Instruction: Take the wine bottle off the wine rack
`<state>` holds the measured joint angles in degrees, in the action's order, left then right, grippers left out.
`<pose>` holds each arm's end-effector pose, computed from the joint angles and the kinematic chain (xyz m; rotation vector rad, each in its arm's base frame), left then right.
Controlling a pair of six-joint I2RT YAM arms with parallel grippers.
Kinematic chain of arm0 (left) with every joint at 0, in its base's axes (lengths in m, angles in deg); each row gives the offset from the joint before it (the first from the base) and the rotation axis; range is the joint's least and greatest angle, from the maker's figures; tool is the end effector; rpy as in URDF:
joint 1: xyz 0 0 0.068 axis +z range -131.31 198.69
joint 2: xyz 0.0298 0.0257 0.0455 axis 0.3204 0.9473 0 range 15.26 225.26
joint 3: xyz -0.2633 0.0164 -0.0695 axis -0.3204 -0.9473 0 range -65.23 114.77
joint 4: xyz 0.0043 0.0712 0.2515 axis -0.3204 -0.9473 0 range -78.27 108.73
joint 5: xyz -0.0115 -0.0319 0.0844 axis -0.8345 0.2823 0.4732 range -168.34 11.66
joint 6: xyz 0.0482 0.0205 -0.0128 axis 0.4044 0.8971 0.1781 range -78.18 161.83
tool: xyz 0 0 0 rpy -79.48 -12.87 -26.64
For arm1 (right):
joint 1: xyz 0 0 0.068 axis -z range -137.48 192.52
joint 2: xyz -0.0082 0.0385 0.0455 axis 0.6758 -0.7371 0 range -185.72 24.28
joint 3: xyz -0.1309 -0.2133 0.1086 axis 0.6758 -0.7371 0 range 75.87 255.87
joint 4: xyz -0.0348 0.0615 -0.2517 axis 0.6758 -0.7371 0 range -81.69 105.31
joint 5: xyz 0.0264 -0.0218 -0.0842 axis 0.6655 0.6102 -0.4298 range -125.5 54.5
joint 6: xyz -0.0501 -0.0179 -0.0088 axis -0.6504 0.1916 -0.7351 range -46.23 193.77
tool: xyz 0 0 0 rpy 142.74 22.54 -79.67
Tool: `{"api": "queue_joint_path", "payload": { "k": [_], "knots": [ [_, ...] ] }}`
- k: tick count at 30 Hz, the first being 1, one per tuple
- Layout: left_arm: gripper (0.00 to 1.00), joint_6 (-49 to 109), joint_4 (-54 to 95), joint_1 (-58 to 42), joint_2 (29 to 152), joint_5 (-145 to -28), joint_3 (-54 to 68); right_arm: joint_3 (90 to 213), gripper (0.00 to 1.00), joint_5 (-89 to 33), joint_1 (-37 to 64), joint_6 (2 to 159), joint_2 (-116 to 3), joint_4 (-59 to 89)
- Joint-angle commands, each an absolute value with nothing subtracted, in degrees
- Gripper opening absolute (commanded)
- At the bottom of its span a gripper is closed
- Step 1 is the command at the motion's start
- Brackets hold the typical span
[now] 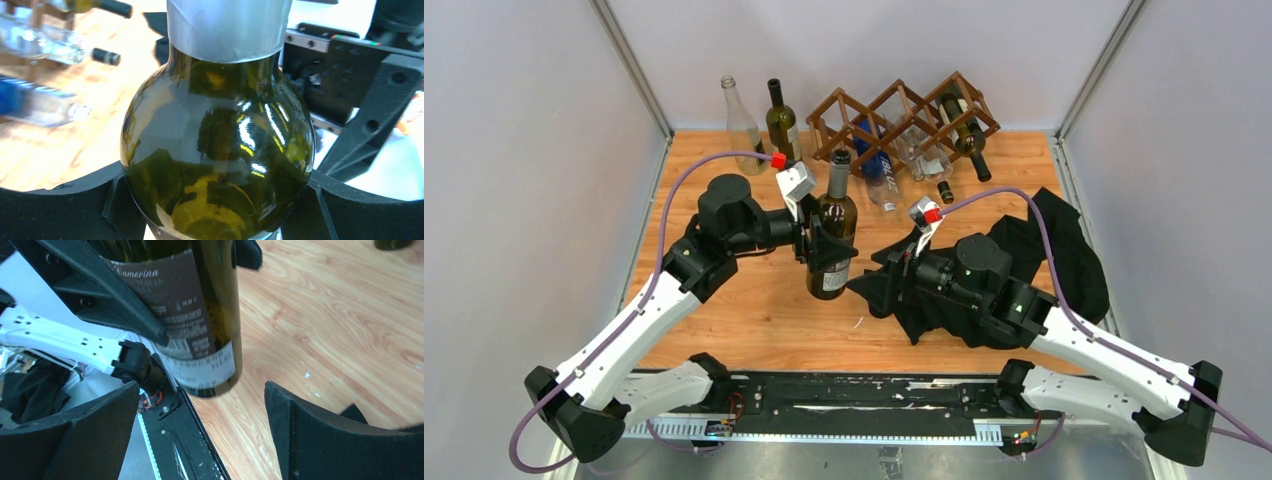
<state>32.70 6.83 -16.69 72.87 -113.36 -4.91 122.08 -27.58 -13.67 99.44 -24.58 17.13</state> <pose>0.1694 -0.1454 0.3915 0.8636 1.6137 -1.0858 0.1089 0.1715 0.3594 -0.5661 1.6290 1.2010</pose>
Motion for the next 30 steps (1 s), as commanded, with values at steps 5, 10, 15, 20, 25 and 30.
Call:
{"api": "queue_joint_path", "payload": {
  "k": [5, 10, 15, 20, 25, 30],
  "knots": [
    [0.00, 20.10, 16.49, -15.87, 73.95, -130.19, -0.09, 122.20, 0.98, -16.86, -13.39, 96.24, -27.88, 31.74],
    [0.00, 16.25, 20.19, -15.94, 74.28, -132.46, 0.63, 121.54, 0.99, -14.81, -13.47, 96.29, -30.64, 35.68],
    [0.00, 13.09, 22.76, -15.91, 73.57, -133.40, 0.05, 123.00, 0.99, -12.47, -13.55, 97.04, -33.50, 39.82],
    [0.00, 11.90, 23.45, -15.80, 72.39, -133.40, -0.31, 123.42, 0.94, -6.97, -13.86, 99.51, -36.59, 44.15],
    [0.31, 12.20, 22.25, -15.44, 71.57, -133.22, -0.70, 123.50, 0.40, -7.15, -14.13, 98.88, -36.90, 43.56],
    [1.00, 15.73, 17.78, -14.03, 70.83, -128.52, 0.20, 123.65, 0.00, -10.73, -14.22, 95.21, -34.29, 39.64]
  ]
}}
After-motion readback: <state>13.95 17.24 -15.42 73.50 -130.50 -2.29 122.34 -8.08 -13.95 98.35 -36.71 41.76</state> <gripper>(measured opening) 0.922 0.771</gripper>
